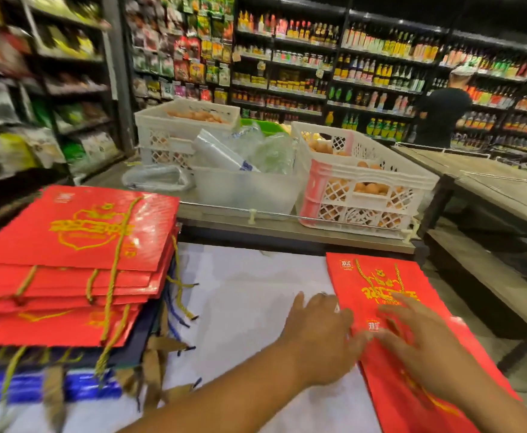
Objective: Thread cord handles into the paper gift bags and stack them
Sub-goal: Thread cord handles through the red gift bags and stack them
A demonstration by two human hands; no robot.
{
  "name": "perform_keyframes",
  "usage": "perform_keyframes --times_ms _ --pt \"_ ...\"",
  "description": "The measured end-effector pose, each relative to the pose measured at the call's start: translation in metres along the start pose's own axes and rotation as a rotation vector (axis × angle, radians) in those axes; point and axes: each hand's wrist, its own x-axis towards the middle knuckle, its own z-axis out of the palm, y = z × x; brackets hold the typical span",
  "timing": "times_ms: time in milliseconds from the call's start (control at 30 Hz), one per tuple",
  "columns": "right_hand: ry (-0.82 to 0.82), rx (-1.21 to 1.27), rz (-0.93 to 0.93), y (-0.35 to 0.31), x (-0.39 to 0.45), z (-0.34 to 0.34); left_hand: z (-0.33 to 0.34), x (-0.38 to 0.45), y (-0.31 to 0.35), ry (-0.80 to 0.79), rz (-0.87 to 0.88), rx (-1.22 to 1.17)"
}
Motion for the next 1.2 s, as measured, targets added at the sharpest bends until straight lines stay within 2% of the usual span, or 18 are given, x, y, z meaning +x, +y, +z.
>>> perform_keyframes --times_ms 133,233,333,400,500,567,667,733,933,1067,1200 --pt "0.021 0.313 -0.176 -0.089 0.031 0.015 -0.064 -0.037 -0.061 0.286 -0.106 0.044" --pt "-0.066 0.589 -0.186 -0.169 0.052 0.021 -0.116 -0.076 -0.111 0.557 -0.164 -0.005" --pt "-0.097 0.734 -0.2 -0.242 0.07 0.027 -0.166 -0.12 -0.165 0.768 -0.289 0.048" --pt "-0.1 0.846 -0.184 -0.281 0.081 0.031 -0.192 -0.151 -0.206 0.803 -0.491 0.1" --pt "-0.157 0.931 -0.133 -0.325 0.094 0.038 -0.215 -0.193 -0.258 0.683 -0.846 0.12" --pt "-0.219 0.941 -0.069 -0.344 0.104 0.048 -0.215 -0.215 -0.281 0.611 -0.953 0.09" --pt "-0.296 0.902 0.008 -0.362 0.113 0.06 -0.205 -0.227 -0.293 0.561 -0.967 0.022" --pt "-0.289 0.892 0.009 -0.369 0.114 0.062 -0.197 -0.226 -0.295 0.553 -0.961 -0.002" --pt "-0.184 0.958 0.003 -0.371 0.103 0.064 -0.198 -0.22 -0.286 0.708 -0.922 -0.176" --pt "-0.1 1.152 0.086 -0.358 0.098 0.053 -0.202 -0.218 -0.273 0.839 -0.853 -0.357" --pt "-0.124 1.479 0.129 -0.338 0.094 0.032 -0.205 -0.205 -0.253 1.003 -0.702 -0.559"
